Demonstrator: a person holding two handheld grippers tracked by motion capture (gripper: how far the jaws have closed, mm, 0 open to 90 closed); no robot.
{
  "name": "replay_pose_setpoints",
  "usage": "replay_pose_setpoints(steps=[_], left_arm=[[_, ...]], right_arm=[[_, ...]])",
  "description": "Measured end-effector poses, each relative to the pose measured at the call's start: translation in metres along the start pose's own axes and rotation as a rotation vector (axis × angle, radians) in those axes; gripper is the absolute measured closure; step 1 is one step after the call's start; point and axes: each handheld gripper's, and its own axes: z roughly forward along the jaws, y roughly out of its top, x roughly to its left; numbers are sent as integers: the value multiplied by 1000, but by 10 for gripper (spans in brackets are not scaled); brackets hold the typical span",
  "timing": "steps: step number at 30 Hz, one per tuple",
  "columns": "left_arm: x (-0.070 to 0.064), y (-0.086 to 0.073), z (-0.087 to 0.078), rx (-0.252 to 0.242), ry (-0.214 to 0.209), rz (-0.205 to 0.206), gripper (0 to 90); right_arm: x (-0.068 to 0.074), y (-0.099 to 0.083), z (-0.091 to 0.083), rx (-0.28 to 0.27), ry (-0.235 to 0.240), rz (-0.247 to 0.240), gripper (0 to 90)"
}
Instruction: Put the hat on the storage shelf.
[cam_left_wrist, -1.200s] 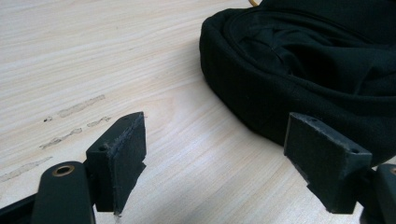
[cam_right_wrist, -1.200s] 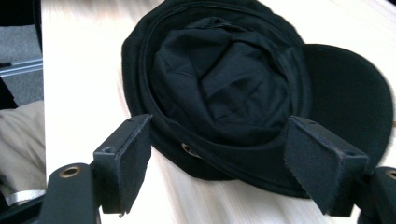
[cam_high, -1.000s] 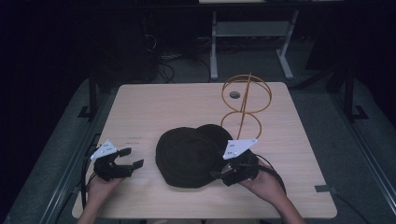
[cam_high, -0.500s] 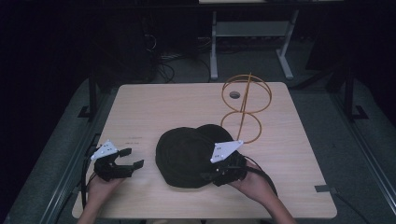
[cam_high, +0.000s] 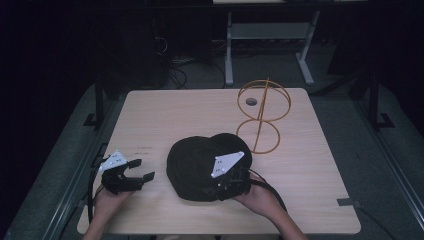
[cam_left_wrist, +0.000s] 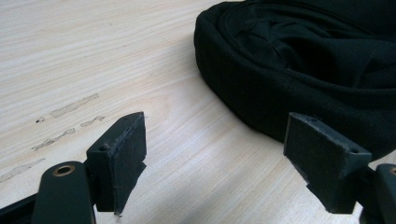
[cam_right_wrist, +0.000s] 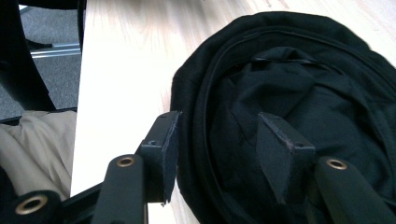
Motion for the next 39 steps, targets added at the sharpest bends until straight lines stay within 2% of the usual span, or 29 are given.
replay_pose_setpoints(steps=[4,10,14,15,17,20,22,25,28,32,39], left_arm=[[0,0,0,5,3,8,210],[0,0,-1,2,3,5,210],[-1,0,-1,-1,2,5,210],[-1,0,0,-2,0,5,210],[0,0,0,5,0,10,210],[-1,0,0,-4,2,7,210],[-1,1,-1,-5,4,12,210],[-1,1,-1,-5,5,14,210],[-1,1,-1,-7,4,15,211],[-1,1,0,-4,1,14,210],[-2,1,0,-3,2,21,210]], right_arm=[[1,3,13,26,16,5,508],[0,5,23,39,28,25,535],[0,5,31,66,30,14,559],[0,5,34,74,30,-1,563],[1,5,39,94,36,6,576],[0,4,41,98,37,9,585],[1,4,44,111,44,28,585],[2,4,48,124,46,24,593],[4,5,53,143,43,35,646],[4,4,54,140,52,37,703],[5,7,52,152,54,14,769]])
